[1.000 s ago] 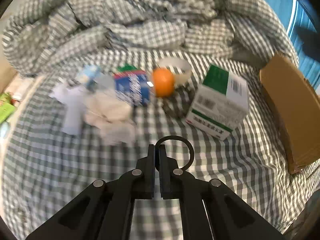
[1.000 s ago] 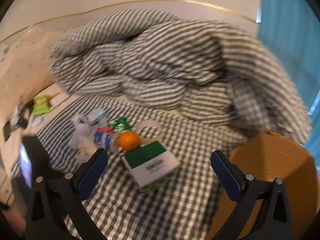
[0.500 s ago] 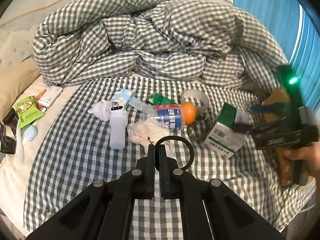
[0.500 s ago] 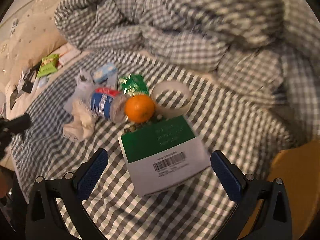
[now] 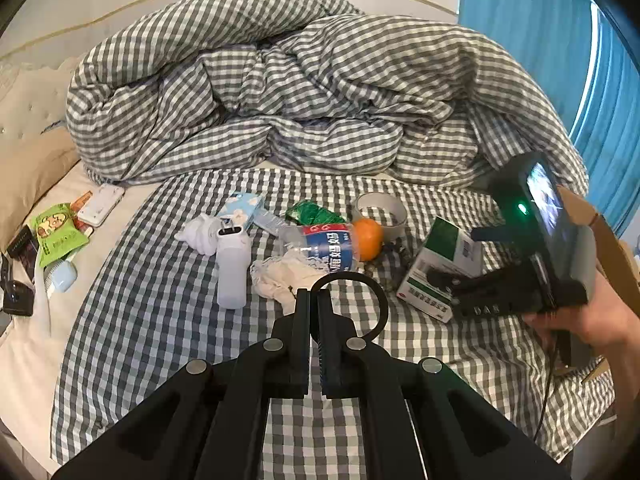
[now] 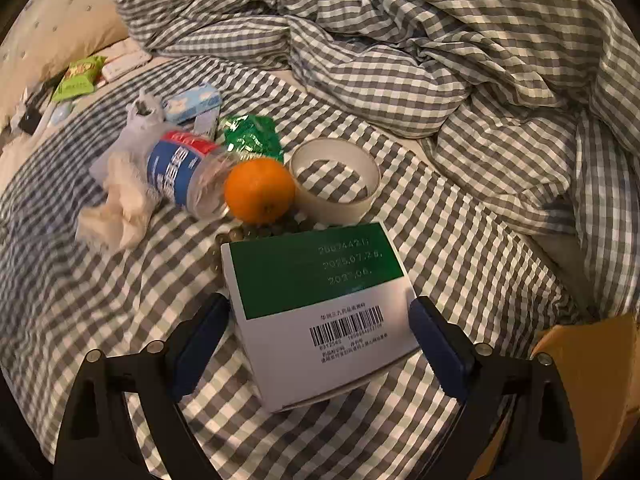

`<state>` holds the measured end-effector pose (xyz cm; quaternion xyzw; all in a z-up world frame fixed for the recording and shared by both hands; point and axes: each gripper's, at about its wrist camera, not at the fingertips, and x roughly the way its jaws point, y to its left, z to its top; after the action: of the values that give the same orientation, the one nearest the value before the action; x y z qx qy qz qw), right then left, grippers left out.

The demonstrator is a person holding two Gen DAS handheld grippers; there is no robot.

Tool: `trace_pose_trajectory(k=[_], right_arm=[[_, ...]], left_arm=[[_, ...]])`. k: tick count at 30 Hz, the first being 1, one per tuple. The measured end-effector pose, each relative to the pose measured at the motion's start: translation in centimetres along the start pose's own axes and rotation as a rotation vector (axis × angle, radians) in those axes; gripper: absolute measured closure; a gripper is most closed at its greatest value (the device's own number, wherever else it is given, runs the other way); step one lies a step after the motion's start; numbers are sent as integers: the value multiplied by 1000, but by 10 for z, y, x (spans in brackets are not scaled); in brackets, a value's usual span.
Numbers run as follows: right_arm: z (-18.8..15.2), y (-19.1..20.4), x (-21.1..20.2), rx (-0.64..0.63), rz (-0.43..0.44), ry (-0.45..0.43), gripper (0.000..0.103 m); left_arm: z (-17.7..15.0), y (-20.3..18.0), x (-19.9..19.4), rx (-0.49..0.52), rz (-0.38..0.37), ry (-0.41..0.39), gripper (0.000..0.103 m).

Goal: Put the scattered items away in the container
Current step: 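Lift the medicine box with the right gripper and carry it to the cardboard box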

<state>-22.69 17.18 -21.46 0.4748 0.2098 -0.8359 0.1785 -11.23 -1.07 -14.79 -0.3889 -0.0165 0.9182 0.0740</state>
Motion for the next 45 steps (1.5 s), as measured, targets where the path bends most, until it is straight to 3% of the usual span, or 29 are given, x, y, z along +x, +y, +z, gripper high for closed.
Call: trace_pose_trajectory(k=[3,14,19,29,37,45], right_arm=[[4,-9,6,51,47,24,0],[9,-19,7,86,96,24,0],[6,-12,15,34,117,44,0],[-2,0,0,58,85,-10,3],[-7,-7,-59,165,15,-152,4],[-20,-21,-185,259,-111,-399,4]], left_arm=[[0,-1,-3,3,-17,1,100],[-1,1,-9,13,-32,-12,100],[-2,-1,-9,18,-34,-15,100],[-2,-6,-9,26,-31,-15,100],[2,-12,-20,18,-12,-31,100],[19,-41,-58,43,-14,-111,100]])
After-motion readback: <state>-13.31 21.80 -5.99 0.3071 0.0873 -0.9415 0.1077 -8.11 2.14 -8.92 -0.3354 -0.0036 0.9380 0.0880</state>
